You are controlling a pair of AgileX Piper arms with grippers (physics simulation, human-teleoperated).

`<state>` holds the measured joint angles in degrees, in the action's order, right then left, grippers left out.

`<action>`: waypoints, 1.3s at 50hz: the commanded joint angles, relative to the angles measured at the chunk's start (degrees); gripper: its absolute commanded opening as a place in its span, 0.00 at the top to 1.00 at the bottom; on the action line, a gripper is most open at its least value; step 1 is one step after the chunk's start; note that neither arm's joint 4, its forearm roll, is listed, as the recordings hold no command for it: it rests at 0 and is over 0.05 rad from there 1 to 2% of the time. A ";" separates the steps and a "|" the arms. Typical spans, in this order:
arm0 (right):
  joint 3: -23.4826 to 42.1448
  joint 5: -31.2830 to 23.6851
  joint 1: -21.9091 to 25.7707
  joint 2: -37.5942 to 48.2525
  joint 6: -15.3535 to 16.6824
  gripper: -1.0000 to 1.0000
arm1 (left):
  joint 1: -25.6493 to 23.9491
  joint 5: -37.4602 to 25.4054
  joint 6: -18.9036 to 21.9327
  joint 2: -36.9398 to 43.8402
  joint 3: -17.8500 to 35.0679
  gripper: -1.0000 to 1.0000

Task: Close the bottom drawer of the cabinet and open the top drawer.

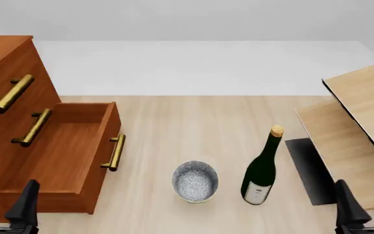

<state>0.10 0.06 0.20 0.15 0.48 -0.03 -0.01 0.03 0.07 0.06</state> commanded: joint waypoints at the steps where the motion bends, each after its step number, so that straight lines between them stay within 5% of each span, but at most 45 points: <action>1: 0.13 -0.12 -0.05 0.14 -0.49 0.00 | -0.29 -0.05 0.10 0.30 0.13 0.00; 16: 0.06 1.01 -0.08 1.18 -0.48 0.00 | -0.90 0.96 0.45 1.60 0.09 0.00; 20: 0.04 1.14 -0.12 1.28 -0.54 0.00 | -2.07 1.70 3.54 1.97 0.49 0.00; 28: 0.00 2.68 -0.22 2.77 -0.58 0.00 | -2.46 4.13 -0.69 9.21 4.59 0.00; 47: 0.03 3.95 -0.29 3.98 -1.27 0.00 | -12.58 1.46 -4.21 31.89 21.90 0.00; 54: 0.04 2.80 -0.21 2.83 -1.77 0.00 | -14.84 -3.67 -8.40 42.14 28.83 0.00; 65: 0.08 1.44 -0.38 1.41 -1.73 0.00 | -18.70 -14.53 -6.93 52.46 40.20 0.00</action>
<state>0.16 2.39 -0.01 2.52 -1.19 -15.70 -6.90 -6.48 42.37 30.82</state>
